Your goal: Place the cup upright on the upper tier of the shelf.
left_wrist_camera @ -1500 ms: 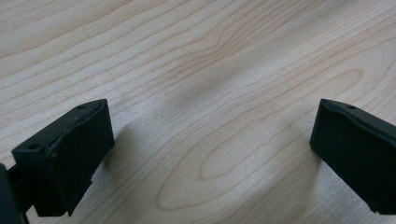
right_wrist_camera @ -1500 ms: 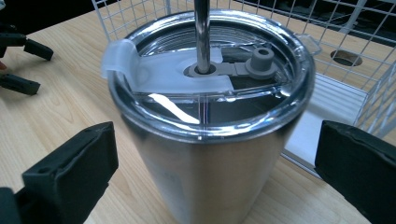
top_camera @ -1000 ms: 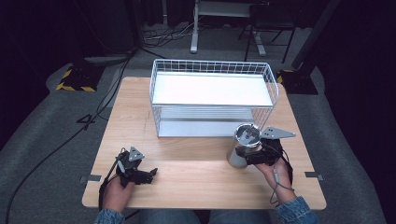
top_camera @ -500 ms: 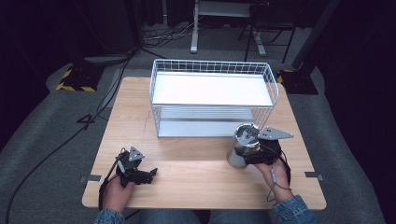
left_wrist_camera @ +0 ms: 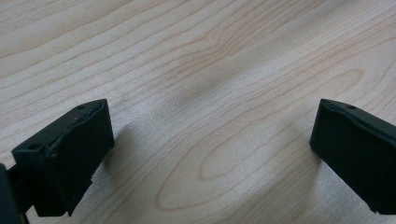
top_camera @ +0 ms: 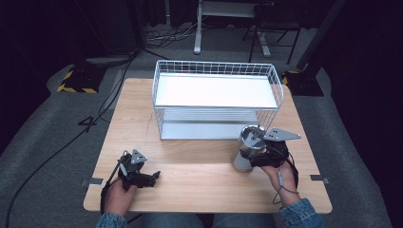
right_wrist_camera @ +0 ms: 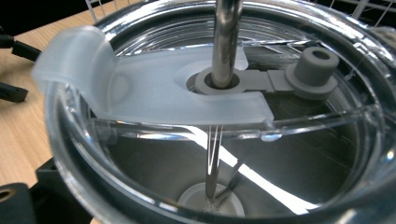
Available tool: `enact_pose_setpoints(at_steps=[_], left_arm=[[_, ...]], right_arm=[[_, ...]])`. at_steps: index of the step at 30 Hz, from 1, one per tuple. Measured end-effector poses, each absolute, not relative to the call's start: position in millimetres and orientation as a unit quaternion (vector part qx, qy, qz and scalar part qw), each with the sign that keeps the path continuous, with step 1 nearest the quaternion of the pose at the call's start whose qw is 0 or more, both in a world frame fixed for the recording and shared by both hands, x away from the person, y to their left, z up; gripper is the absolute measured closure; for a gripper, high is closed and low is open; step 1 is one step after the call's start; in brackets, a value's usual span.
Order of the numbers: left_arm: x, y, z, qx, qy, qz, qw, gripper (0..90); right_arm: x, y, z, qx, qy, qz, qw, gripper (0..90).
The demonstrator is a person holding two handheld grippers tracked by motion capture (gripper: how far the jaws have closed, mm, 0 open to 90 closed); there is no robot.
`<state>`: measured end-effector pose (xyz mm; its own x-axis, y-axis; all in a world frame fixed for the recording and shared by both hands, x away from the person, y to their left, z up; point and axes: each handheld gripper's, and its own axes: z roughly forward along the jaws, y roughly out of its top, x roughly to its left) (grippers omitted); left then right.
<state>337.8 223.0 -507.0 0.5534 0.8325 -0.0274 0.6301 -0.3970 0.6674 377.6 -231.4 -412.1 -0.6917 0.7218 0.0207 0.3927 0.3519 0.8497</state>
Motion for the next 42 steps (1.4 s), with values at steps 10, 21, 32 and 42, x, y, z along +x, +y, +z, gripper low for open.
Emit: enact_pose_setpoints(at_steps=[10,21,32,42], left_arm=[[338,223,-507,0.821,0.446,0.158,0.321,0.2],[338,223,-507,0.821,0.446,0.158,0.321,0.1],[338,223,-507,0.821,0.445,0.158,0.321,0.2],[338,223,-507,0.821,0.445,0.158,0.321,0.1]], right_arm=[[371,-232,-391,0.34,0.797,0.462,0.188,3.4],[366,-231,-370,0.325,0.79,0.485,0.186,3.5],[361,-230,-345,0.311,0.785,0.502,0.189,3.5],[360,-226,-326,0.3,0.788,0.503,0.191,3.5]])
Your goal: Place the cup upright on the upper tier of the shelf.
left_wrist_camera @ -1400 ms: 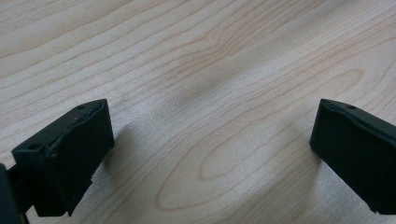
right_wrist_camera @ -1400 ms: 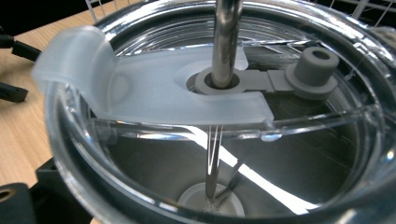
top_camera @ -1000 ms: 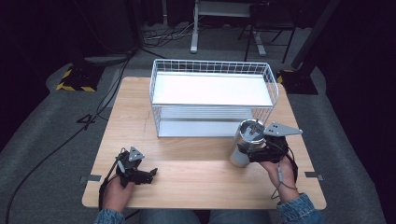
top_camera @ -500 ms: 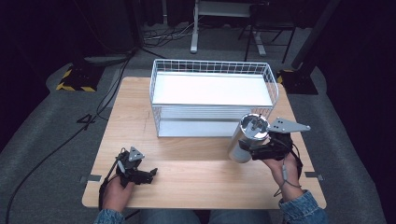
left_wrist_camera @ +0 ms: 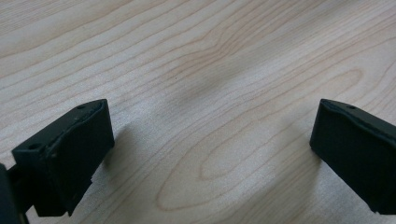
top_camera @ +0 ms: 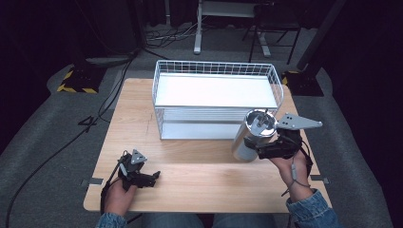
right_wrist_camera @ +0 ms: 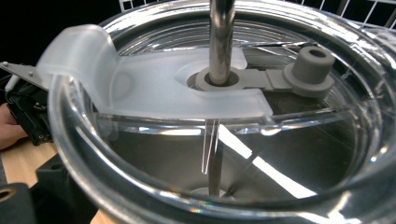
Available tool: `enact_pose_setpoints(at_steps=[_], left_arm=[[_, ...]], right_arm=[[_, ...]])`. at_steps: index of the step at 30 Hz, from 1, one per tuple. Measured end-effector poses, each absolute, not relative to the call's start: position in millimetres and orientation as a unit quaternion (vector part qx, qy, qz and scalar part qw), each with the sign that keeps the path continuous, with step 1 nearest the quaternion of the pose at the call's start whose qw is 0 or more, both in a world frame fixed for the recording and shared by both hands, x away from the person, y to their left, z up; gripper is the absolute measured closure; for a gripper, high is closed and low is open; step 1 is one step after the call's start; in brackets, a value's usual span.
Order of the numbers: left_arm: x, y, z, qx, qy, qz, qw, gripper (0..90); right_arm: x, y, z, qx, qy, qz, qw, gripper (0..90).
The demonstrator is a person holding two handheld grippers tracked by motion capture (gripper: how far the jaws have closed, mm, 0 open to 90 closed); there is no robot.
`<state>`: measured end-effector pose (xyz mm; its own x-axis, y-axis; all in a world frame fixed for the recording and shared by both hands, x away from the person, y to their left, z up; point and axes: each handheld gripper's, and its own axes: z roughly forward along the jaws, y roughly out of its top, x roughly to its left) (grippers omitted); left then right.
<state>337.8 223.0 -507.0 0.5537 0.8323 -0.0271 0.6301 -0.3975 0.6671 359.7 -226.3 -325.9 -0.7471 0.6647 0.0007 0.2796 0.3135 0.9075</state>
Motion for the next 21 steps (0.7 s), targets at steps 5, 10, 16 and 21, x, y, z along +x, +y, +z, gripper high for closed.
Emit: enact_pose_setpoints(at_steps=[5,10,16,21], left_arm=[[338,223,-507,0.821,0.445,0.158,0.321,0.1],[338,223,-507,0.821,0.446,0.158,0.321,0.2],[335,223,-507,0.817,0.453,0.16,0.319,0.2],[335,223,-507,0.818,0.453,0.16,0.318,0.2]], right_arm=[[362,-223,-307,0.293,0.794,0.495,0.196,3.5],[365,-222,-284,0.289,0.794,0.499,0.194,3.5],[375,-219,-260,0.292,0.792,0.503,0.188,3.5],[385,-214,-242,0.292,0.79,0.504,0.191,3.5]])
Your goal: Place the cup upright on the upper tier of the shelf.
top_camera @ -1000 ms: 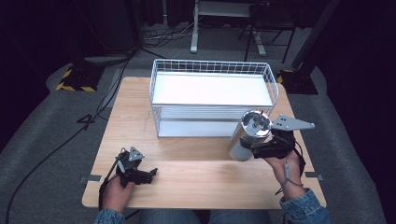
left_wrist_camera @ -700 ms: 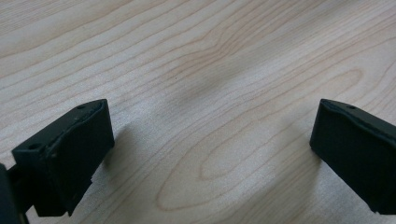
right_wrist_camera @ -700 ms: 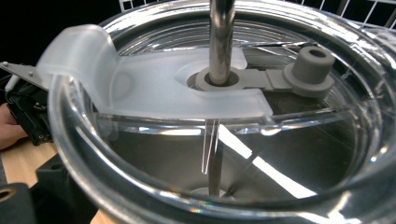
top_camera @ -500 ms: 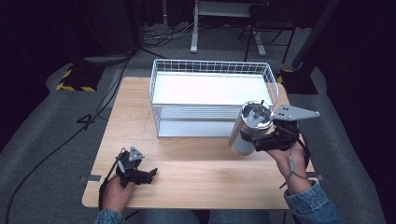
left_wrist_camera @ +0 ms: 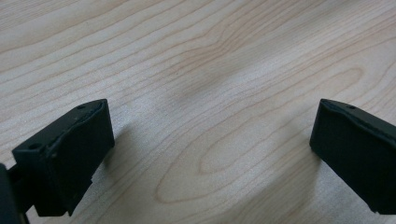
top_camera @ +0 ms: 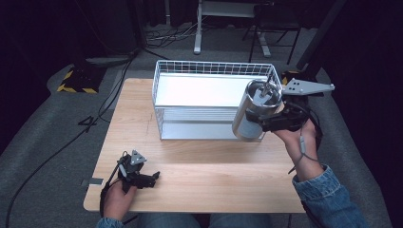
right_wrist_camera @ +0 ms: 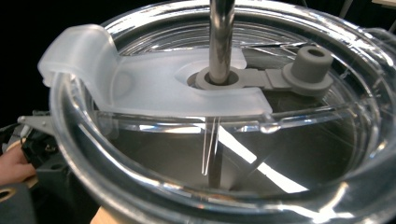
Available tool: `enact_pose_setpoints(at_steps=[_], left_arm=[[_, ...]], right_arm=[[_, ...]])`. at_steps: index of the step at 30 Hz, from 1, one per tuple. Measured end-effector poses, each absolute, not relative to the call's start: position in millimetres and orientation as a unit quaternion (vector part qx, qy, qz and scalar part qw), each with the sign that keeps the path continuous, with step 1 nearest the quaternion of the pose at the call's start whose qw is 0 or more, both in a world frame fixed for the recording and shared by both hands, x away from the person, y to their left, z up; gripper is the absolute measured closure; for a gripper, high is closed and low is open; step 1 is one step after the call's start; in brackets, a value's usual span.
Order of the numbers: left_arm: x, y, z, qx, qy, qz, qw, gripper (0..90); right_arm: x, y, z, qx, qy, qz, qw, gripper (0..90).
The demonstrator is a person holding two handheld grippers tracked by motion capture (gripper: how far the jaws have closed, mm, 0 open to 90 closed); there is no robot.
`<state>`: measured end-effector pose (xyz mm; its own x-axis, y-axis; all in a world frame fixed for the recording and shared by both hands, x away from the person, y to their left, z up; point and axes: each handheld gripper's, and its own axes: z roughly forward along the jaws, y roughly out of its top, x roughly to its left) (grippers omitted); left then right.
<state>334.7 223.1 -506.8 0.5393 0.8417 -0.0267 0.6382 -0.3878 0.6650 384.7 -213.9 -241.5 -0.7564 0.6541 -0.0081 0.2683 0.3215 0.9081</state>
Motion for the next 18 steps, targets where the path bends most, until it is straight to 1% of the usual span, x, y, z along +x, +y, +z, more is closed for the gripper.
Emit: enact_pose_setpoints(at_steps=[8,18], left_arm=[[335,223,-507,0.818,0.452,0.159,0.318,0.2],[336,223,-507,0.818,0.452,0.159,0.319,0.2]], right_arm=[[405,-204,-216,0.301,0.782,0.509,0.194,3.5],[431,-188,-201,0.317,0.778,0.502,0.203,3.5]])
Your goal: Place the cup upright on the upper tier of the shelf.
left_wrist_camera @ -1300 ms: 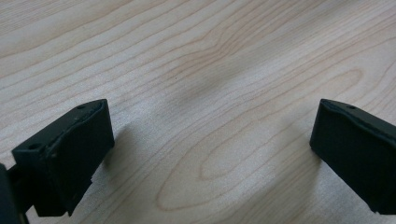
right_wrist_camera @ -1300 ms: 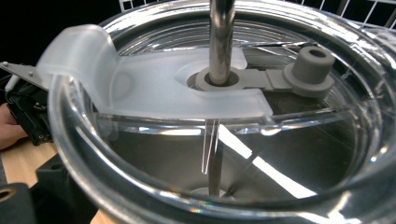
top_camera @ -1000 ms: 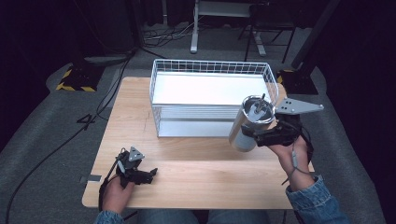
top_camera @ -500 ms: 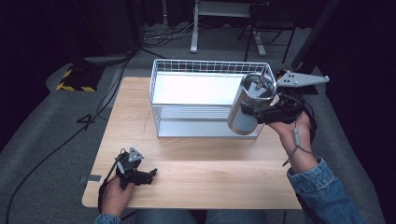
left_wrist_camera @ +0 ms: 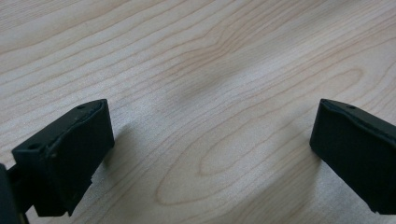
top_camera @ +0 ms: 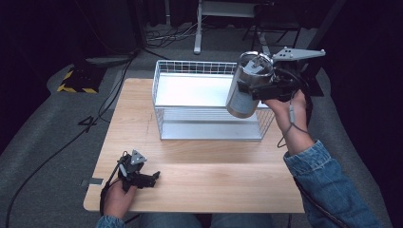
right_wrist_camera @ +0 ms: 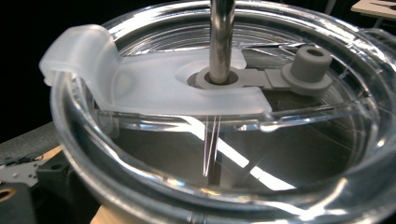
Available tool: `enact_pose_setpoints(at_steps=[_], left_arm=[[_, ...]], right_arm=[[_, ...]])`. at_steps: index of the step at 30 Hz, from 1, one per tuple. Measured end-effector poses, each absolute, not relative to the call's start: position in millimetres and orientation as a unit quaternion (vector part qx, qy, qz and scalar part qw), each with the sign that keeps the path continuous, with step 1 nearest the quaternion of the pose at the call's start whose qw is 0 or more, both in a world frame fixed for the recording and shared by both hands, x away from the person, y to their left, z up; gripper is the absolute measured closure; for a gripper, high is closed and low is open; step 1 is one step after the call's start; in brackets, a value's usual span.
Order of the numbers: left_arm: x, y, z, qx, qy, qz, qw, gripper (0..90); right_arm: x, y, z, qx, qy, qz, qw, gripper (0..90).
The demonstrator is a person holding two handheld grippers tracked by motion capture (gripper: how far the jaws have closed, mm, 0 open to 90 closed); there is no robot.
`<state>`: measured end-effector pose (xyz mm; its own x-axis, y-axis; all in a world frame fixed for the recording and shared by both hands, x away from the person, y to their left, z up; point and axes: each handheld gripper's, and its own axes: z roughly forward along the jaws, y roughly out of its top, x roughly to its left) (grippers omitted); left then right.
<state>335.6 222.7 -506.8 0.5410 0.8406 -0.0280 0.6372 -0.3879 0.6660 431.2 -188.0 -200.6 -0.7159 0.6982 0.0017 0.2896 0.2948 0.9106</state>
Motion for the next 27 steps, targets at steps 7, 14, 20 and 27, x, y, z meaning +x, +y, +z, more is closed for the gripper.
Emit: enact_pose_setpoints(at_steps=[7,14,20,27], left_arm=[[336,223,-507,0.818,0.452,0.159,0.319,0.1],[336,223,-507,0.818,0.452,0.158,0.319,0.1],[336,223,-507,0.818,0.453,0.158,0.318,0.1],[336,223,-506,0.818,0.453,0.157,0.318,0.1]], right_arm=[[452,-178,-193,0.327,0.775,0.498,0.21,3.5],[472,-164,-189,0.336,0.775,0.485,0.225,3.5],[490,-153,-190,0.351,0.773,0.479,0.224,3.5],[506,-135,-196,0.346,0.782,0.462,0.237,3.5]])
